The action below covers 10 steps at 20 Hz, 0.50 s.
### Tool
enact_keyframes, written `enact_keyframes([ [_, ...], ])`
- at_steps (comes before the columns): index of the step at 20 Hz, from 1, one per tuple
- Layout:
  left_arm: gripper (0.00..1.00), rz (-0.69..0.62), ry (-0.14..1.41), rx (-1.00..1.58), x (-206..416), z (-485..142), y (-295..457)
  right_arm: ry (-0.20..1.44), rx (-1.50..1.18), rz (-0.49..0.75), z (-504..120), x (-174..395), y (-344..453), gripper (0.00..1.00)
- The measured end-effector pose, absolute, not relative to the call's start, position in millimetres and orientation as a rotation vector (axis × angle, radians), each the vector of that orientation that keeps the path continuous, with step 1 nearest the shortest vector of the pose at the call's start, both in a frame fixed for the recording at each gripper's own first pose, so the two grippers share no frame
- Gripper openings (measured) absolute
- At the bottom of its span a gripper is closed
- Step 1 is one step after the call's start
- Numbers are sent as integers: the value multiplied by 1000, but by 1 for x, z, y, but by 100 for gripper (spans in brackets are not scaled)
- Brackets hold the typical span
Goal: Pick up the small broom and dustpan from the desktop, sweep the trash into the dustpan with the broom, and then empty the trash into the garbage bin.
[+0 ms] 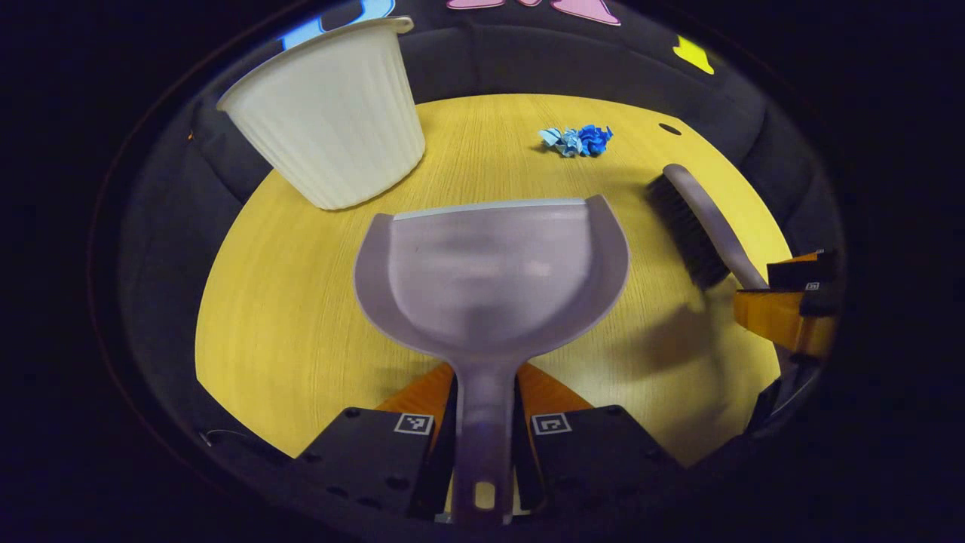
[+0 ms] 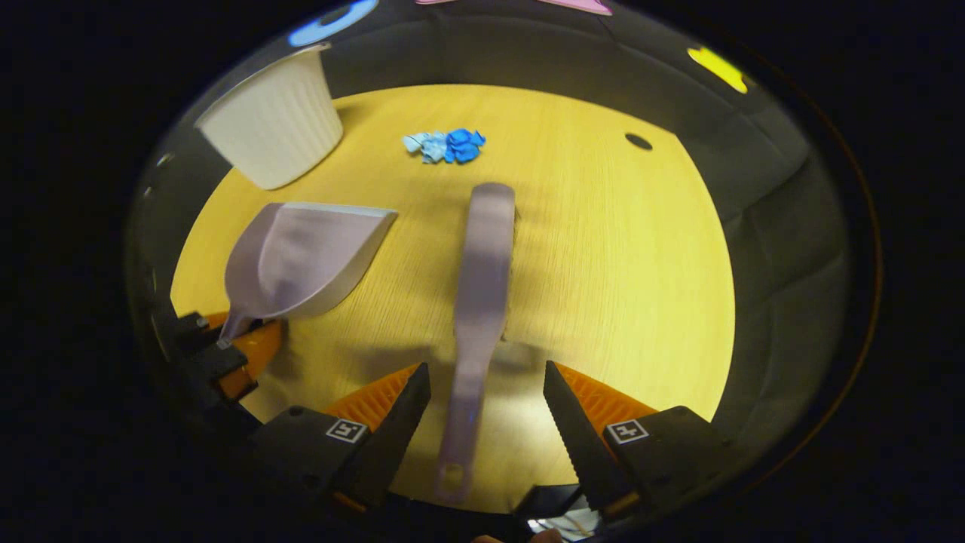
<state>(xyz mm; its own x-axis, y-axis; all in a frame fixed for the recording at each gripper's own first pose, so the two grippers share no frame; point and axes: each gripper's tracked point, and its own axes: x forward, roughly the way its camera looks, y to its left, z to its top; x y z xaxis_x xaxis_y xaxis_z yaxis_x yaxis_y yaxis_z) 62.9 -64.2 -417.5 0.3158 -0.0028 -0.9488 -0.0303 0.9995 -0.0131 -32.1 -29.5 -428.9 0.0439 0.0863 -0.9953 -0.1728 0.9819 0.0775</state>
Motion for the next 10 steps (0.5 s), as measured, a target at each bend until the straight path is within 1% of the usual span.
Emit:
enact_keyframes([
  [1, 31, 11, 1248, -49, 62, -419, -64, 1544, -56, 172, -431, -33, -28, 95],
  [2, 31, 1, 1233, -63, 63, -418, -63, 1567, -55, 157, -434, -34, -29, 99],
  [3, 31, -11, 1232, -69, 60, -419, -62, 1577, -63, 138, -435, -34, -32, 94],
  [4, 31, -26, 1223, -69, 60, -419, -61, 1586, -67, 114, -435, -35, -31, 94],
  [5, 31, -38, 1221, -66, 60, -419, -59, 1587, -72, 104, -436, -33, -29, 99],
  [7, 31, -59, 1217, -63, 60, -419, -57, 1614, -88, 95, -439, -37, -28, 96],
  [9, 31, -76, 1212, -64, 61, -420, -56, 1635, -91, 69, -439, -40, -27, 80],
  [10, 31, -84, 1211, -65, 61, -420, -56, 1629, -88, 55, -443, -38, -25, 74],
])
